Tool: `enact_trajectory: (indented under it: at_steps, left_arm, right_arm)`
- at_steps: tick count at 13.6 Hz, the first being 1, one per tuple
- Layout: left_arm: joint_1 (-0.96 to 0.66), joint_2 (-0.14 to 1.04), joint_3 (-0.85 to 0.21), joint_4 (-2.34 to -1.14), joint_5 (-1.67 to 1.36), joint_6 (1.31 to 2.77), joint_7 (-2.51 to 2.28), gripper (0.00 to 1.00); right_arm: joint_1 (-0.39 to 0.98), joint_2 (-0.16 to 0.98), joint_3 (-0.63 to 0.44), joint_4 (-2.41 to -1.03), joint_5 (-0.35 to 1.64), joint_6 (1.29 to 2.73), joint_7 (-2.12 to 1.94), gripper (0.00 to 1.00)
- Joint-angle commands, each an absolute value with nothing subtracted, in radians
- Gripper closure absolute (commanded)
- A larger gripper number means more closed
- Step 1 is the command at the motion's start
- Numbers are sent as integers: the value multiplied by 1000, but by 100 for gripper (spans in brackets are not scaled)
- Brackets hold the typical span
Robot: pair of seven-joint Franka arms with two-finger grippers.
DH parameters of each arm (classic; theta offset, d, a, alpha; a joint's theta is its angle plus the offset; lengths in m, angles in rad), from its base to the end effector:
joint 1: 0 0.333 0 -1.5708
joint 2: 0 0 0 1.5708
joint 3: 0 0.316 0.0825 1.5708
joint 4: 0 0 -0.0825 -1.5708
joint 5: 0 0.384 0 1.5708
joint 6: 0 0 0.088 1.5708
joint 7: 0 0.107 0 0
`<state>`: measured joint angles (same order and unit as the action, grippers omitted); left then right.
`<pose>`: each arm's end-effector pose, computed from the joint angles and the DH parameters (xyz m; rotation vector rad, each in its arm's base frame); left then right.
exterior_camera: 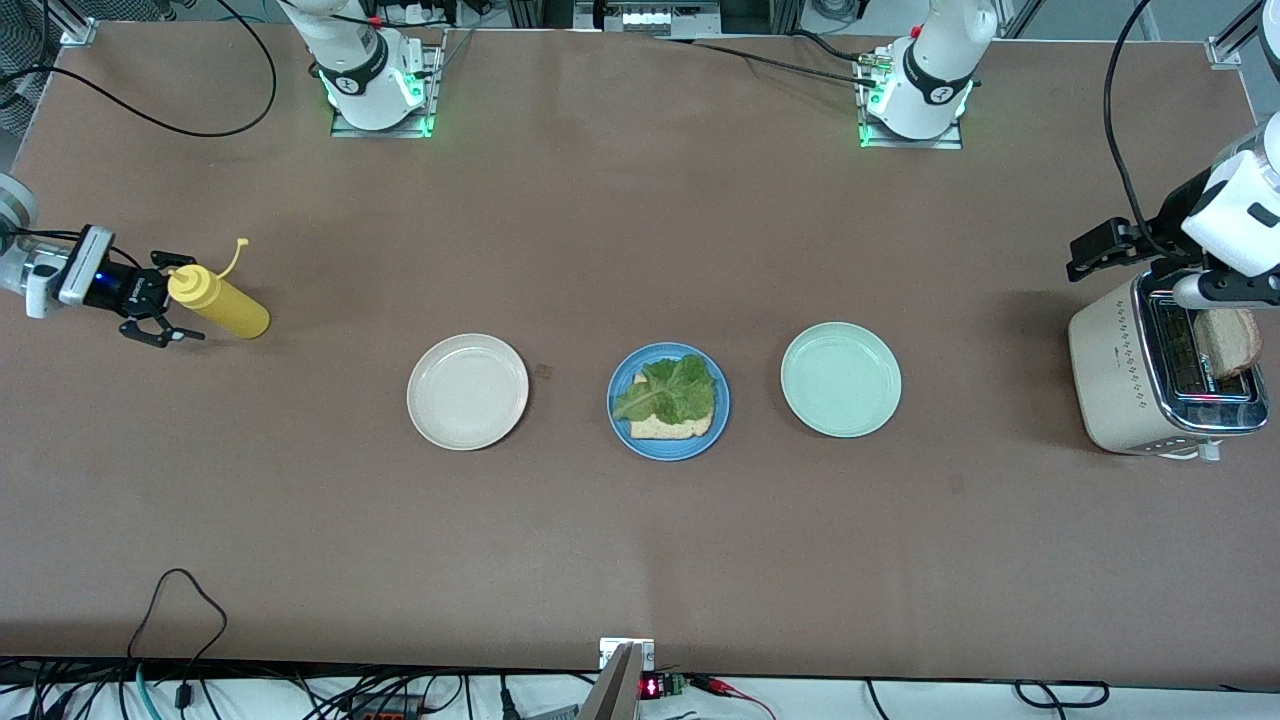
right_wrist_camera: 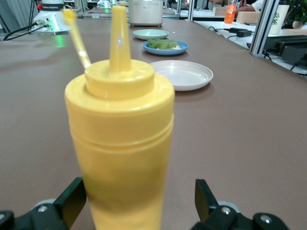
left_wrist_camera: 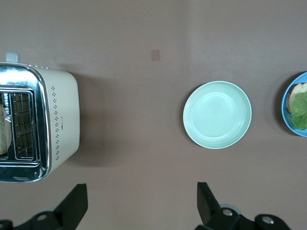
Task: Make sandwich in blue plate with both arms
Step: 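Grasp the yellow squeeze bottle with the right gripper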
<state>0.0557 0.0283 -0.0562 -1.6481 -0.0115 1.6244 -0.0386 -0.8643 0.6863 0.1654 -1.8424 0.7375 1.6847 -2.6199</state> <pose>0.5643 -0.0011 0.5767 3.1279 0.0610 -0.0817 0.4665 -0.3083 0.1476 -1.6147 -1.5020 -1.0218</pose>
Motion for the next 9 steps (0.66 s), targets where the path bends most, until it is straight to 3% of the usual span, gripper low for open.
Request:
enact_trajectory:
  at_steps: [1, 6, 7, 8, 9]
  left_arm:
    - [61, 18, -60, -1638, -20, 1606, -38, 0]
    - [61, 18, -61, -1637, -20, 1612, -40, 0]
    - [61, 18, -61, -1637, -20, 1612, -40, 0]
    - [61, 18, -61, -1637, -20, 1612, -40, 0]
    - [61, 20, -61, -1637, -20, 1612, -40, 0]
  right_arm:
    - [-873, 703, 208, -1838, 759, 1693, -2638, 0]
    - [-859, 706, 225, -1839, 761, 1701, -2638, 1]
    - [-854, 706, 225, -1839, 761, 1704, -2638, 16]
    - [-845, 707, 225, -1839, 759, 1712, -2638, 49]
    - [-839, 706, 225, -1839, 759, 1720, -2637, 72]
